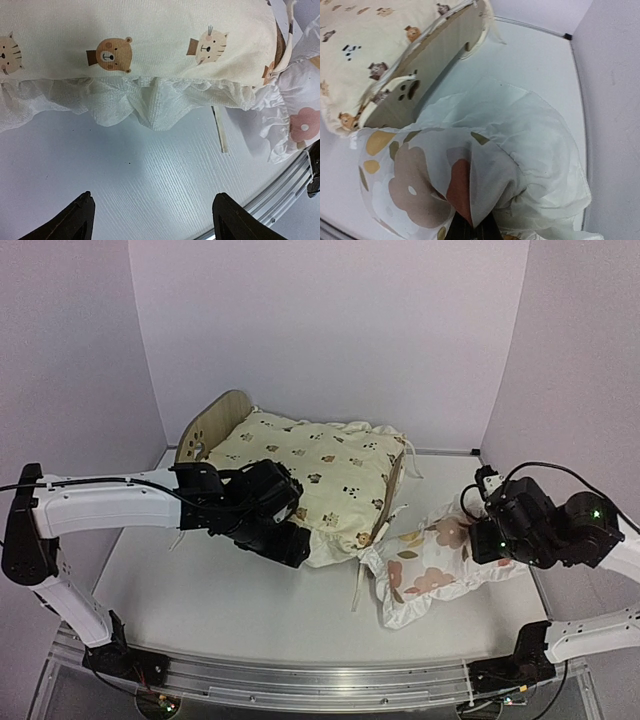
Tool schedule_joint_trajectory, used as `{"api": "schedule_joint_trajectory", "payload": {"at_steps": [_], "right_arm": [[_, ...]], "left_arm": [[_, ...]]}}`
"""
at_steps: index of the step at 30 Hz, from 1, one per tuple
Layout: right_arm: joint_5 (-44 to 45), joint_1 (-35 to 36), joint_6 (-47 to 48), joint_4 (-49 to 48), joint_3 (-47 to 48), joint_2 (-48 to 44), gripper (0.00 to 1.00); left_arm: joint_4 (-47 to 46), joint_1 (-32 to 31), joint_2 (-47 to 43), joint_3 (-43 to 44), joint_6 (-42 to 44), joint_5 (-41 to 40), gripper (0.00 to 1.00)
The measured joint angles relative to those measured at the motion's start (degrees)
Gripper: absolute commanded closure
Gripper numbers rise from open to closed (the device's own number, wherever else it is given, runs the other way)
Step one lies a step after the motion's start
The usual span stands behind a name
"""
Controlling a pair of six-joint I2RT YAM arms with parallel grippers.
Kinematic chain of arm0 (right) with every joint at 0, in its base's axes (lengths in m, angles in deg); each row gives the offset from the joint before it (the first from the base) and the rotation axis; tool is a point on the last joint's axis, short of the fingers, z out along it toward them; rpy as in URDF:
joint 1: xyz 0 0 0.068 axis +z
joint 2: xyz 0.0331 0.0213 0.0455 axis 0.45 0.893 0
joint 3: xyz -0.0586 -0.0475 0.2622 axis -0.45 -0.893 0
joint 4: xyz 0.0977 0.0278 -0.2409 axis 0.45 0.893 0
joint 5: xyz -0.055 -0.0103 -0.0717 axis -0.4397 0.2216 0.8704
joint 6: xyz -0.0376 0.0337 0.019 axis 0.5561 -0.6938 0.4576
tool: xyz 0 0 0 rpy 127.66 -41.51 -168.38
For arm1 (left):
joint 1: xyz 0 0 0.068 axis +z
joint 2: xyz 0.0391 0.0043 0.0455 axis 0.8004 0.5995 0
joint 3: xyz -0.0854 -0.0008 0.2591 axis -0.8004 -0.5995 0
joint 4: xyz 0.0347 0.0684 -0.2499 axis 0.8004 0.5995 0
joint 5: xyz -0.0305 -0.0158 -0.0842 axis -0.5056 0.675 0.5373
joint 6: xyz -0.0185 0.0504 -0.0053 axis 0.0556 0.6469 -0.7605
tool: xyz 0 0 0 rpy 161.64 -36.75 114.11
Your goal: Set up the pet bed
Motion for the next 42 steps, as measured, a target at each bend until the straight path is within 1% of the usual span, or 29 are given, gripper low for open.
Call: {"api": "schedule_joint_trajectory", "payload": {"at_steps": [2,3,4,5,6,8,9,10,11,13,15,16,17,19,23,27,30,32,35,36,38,42], "right_arm": [[4.2,0.0,0.1,1.7,0.6,2.7,0.75],[6.0,0.0,0.1,2.4,0.6,4.3,0.67],[7.6,0.0,0.0,3.0,0.6,6.0,0.62],[9.2,0.0,-0.4,3.7,0.6,7.7,0.57],[10.9,-0.2,-0.6,4.5,0.6,9.1,0.55],[13.4,-0.8,-0.7,5.7,0.6,9.8,0.6],[14.5,-1.4,-0.7,6.3,0.6,9.3,0.61],[15.4,-1.9,-0.6,6.7,0.7,8.4,0.59],[16.1,-2.3,-0.5,7.1,0.9,7.5,0.55],[16.6,-3.0,-0.7,8.0,2.3,5.5,0.4],[14.5,-3.2,-0.5,7.8,3.8,4.6,0.27],[12.3,-3.2,0.2,7.2,4.3,4.5,0.23],[9.7,-3.2,0.2,6.3,4.1,4.5,0.21],[2.4,-3.3,0.2,2.6,2.2,5.1,0.21],[-11.5,-3.3,-1.3,-6.9,-6.9,9.7,0.26],[-20.3,-3.2,-3.1,-15.5,-14.0,17.2,0.3],[-21.5,-3.3,-3.9,-19.9,-15.3,22.0,0.3],[-21.0,-4.2,-4.4,-22.3,-15.5,23.1,0.31],[-20.9,-9.2,-5.6,-26.2,-17.2,23.4,0.31],[-20.7,-10.9,-6.1,-27.1,-18.0,23.5,0.31],[-19.9,-14.8,-7.3,-28.4,-19.9,23.6,0.3],[-16.7,-19.0,-8.4,-28.6,-21.5,21.8,0.3]], "left_arm": [[-1.2,0.0,-0.3,-1.7,0.0,-1.0,0.18],[-1.8,0.0,-0.4,-2.6,0.0,-1.3,0.18],[-2.2,0.0,-0.4,-3.4,0.0,-1.4,0.19],[-2.6,0.0,-0.5,-4.2,0.0,-1.4,0.2],[-3.0,0.0,-0.5,-4.8,0.0,-1.3,0.21],[-4.0,0.0,-0.5,-5.7,0.1,-0.8,0.22],[-4.6,0.0,-0.5,-6.1,0.1,-0.5,0.22],[-5.1,0.0,-0.5,-6.3,0.2,-0.1,0.23],[-5.6,0.0,-0.5,-6.4,0.3,0.3,0.23],[-6.7,0.0,-0.5,-6.6,0.7,1.2,0.24],[-7.9,0.0,-0.5,-6.6,1.3,2.5,0.24],[-8.5,0.0,-0.5,-6.6,1.5,3.0,0.24],[-9.1,0.0,-0.4,-6.6,1.6,3.8,0.24],[-10.0,0.0,-0.4,-6.6,1.9,5.0,0.25],[-11.7,0.0,-0.3,-6.6,2.7,7.0,0.27],[-13.3,-0.3,0.0,-6.6,3.3,8.7,0.29],[-14.4,-1.2,0.7,-6.6,4.4,10.3,0.3],[-15.0,-2.1,1.4,-6.6,4.7,10.9,0.31],[-15.7,-3.3,2.7,-6.3,5.4,11.8,0.34],[-15.7,-3.7,3.3,-5.8,5.7,11.9,0.37],[-15.5,-4.5,5.3,-3.6,6.4,12.2,0.41],[-13.5,-5.5,11.4,5.9,7.9,10.2,0.41]]}}
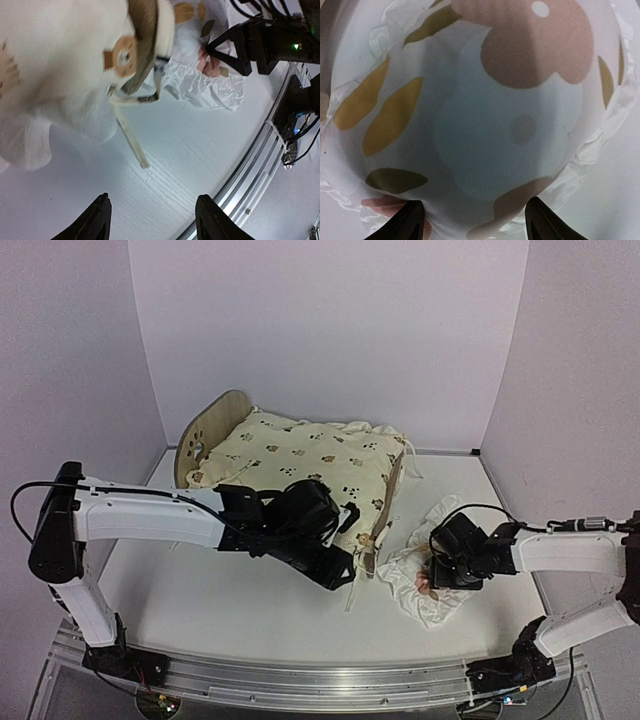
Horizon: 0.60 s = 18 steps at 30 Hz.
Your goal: Set up the pet bed
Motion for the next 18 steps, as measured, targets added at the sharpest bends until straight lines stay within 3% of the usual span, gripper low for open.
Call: {"api": "schedule_joint_trajectory", "payload": {"at_steps": [8,12,18], "right_arm": [[7.3,-1.8,2.3,5.5,2.4,-10.6,0.31],[2.1,-1.9,4.8,4.6,4.2,-13.2,0.3],[-11.6,-1.9,6.7,-0.7,6.8,-10.8,0.23]], "left_arm": [[5.8,-0.5,13.4,22.6,5.4,-6.9,0.48],[8.5,-0.5,17.9,29.0,7.1,-10.4,0.49],[10.6,-0.5,17.7,26.8,7.5,-12.8,0.48]]}}
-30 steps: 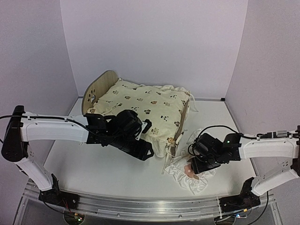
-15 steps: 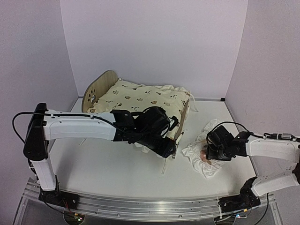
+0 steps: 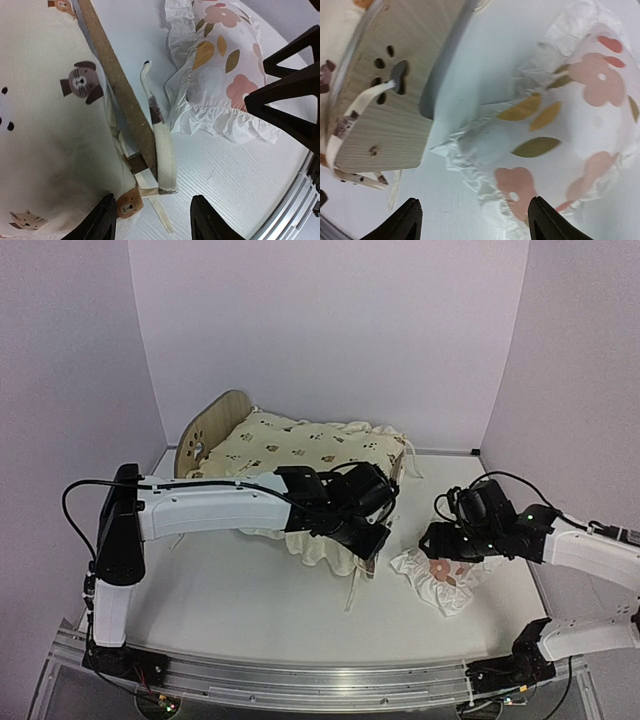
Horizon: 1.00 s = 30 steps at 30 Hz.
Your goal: Set up the pet bed
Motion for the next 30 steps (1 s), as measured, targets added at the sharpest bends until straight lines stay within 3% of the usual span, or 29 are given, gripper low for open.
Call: {"api": "schedule_joint_trajectory", "payload": {"at_steps": [7,12,21,30], "right_arm": [[-12.7,-3.9,-5.4,-8.7,5.7,9.0,0.25],[-17.4,-7.2,-14.3,-15.6,5.7,12.3,0.35],[-17.7,-7.2,-23.1,-24.1,4.3,13.2,0.5],[-14.2,-7.2,-29.6,-29.6,-1.2,14.8,0.49]], "left_arm": [[0.2,0.0,-7.1,-10.3,-0.3,-2.1,0.47],[-0.3,0.0,-13.0,-14.6,-0.8,-2.8,0.47],[-1.3,0.0,-15.3,-16.6,-1.1,-3.0,0.48],[-1.8,0.0,-15.5,-17.9,-2.0,-3.1,0.48]]}}
